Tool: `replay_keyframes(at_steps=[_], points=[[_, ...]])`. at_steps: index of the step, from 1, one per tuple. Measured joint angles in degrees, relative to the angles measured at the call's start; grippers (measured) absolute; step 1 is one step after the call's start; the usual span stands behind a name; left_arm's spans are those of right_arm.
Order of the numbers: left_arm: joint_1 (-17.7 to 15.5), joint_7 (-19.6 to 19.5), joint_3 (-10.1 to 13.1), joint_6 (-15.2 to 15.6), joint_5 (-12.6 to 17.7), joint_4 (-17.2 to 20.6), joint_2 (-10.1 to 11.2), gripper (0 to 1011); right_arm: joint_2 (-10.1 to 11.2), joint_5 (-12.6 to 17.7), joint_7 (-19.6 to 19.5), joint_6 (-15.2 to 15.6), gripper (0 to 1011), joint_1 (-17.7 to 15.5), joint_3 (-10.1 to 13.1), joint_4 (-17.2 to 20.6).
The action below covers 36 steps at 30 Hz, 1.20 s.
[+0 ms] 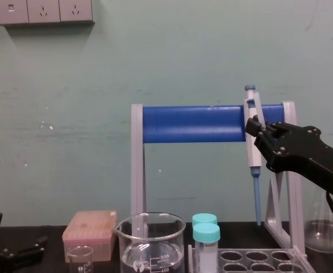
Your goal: Pick up the stirring rod with one hand, then place it down.
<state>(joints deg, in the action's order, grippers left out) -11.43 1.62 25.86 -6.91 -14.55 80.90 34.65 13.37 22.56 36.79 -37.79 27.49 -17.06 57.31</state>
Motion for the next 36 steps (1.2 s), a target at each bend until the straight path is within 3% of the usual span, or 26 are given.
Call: replay_keyframes(at_steps=[36], points=[[0.00,0.00,0.00,0.00,0.00,0.00,0.00,1000,0.00,-0.01,-0.01,-0.01,71,0.00,-0.01,0.00]])
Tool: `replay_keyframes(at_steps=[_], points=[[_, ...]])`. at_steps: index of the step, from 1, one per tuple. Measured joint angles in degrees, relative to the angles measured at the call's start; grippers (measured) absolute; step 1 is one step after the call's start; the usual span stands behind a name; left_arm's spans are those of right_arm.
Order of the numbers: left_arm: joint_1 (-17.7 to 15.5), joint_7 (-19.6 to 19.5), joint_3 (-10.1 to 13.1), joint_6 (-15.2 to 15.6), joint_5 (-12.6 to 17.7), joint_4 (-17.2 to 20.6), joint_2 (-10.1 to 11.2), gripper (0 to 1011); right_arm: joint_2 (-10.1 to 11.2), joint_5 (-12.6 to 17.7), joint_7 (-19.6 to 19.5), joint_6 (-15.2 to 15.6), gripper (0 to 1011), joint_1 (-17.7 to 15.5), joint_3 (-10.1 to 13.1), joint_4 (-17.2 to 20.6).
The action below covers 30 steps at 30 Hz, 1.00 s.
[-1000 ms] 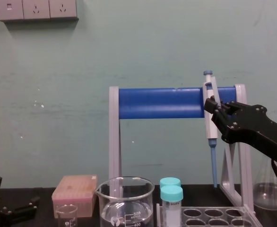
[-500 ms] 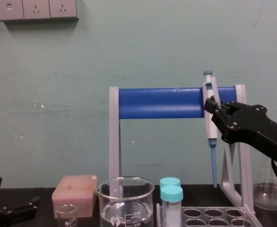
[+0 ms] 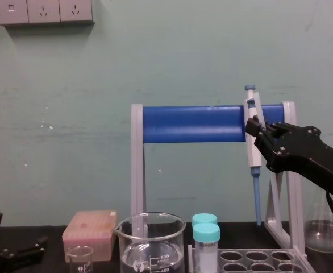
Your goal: Pick up the stirring rod with one hand, then place it down.
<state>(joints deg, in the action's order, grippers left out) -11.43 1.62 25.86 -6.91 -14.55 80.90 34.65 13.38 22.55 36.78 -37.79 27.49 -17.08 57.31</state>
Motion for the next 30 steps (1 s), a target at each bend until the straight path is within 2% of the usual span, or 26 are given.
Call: replay_keyframes(at_steps=[30], points=[[0.00,0.00,0.00,0.00,0.00,0.00,0.00,1000,0.00,0.00,0.00,0.00,71,0.00,0.00,0.00]])
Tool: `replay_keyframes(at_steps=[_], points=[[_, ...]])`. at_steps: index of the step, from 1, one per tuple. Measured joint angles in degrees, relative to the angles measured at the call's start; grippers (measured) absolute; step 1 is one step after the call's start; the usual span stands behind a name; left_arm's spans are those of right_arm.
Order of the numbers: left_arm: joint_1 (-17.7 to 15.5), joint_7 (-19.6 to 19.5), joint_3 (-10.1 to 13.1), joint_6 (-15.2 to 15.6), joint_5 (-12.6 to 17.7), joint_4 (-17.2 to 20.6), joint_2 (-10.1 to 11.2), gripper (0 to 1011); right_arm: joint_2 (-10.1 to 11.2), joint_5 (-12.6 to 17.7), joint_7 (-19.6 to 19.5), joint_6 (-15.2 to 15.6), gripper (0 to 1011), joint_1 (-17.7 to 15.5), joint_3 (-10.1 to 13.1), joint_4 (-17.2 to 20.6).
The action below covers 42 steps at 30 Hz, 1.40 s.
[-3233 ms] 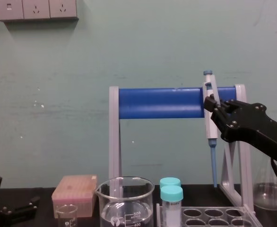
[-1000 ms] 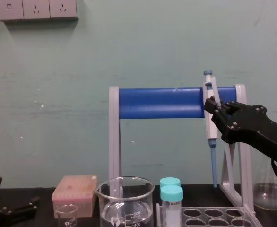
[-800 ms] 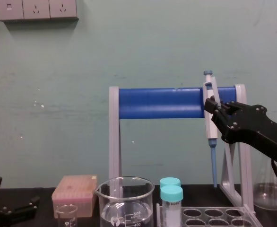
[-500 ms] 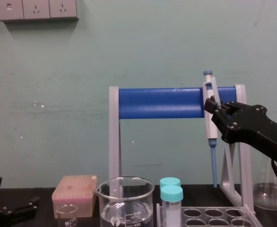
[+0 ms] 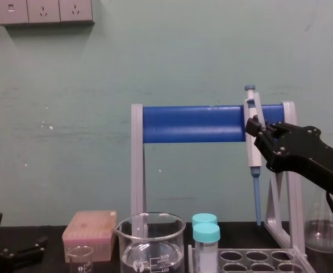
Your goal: Pick up the stirring rod with one hand, then place it down.
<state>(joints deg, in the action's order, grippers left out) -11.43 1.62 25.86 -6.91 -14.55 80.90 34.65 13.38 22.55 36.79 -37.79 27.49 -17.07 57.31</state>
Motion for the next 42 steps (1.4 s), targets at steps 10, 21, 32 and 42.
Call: replay_keyframes(at_steps=[10,21,32,42], points=[[0.00,0.00,0.00,0.00,0.00,0.00,0.00,1000,0.00,0.00,0.00,0.00,71,0.00,0.00,0.00],[0.00,0.00,0.00,0.00,0.00,0.00,0.00,1000,0.00,0.00,0.00,0.00,71,0.00,0.00,0.00],[0.00,0.00,0.00,0.00,0.00,0.00,0.00,1000,-0.05,0.08,0.38,-0.01,71,0.00,0.19,-0.02],[0.00,0.00,0.00,0.00,0.00,0.00,0.00,1000,0.70,1.15,2.43,1.55,71,-1.63,1.09,2.35]])
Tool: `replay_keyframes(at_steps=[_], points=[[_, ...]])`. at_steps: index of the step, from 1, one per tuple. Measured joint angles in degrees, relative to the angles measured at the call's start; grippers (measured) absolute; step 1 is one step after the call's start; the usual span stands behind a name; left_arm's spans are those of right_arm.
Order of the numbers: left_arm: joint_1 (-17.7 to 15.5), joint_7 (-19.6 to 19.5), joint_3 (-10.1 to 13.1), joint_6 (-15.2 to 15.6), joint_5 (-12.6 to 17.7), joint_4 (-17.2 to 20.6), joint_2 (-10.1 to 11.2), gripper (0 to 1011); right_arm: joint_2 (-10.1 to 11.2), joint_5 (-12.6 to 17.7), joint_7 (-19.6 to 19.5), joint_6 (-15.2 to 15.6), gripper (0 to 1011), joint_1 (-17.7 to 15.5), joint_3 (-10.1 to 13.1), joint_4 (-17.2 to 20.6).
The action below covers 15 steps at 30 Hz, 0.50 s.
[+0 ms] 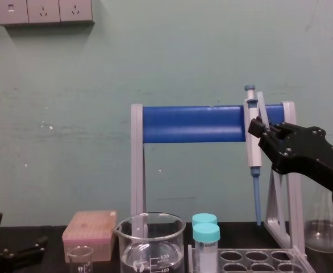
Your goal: Pick up the stirring rod with one hand, then place it down.
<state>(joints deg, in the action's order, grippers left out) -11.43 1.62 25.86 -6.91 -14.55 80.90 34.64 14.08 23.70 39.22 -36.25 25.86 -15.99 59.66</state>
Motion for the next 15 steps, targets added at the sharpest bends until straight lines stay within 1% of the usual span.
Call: replay_keyframes(at_steps=[7,15], points=[[0.00,0.00,0.00,0.00,0.00,0.00,0.00,1000,0.54,0.31,1.16,1.04,71,-1.05,-0.40,1.31],[0.00,0.00,0.00,0.00,0.00,0.00,0.00,1000,0.95,0.80,1.86,2.22,71,-1.85,-1.09,1.95]])
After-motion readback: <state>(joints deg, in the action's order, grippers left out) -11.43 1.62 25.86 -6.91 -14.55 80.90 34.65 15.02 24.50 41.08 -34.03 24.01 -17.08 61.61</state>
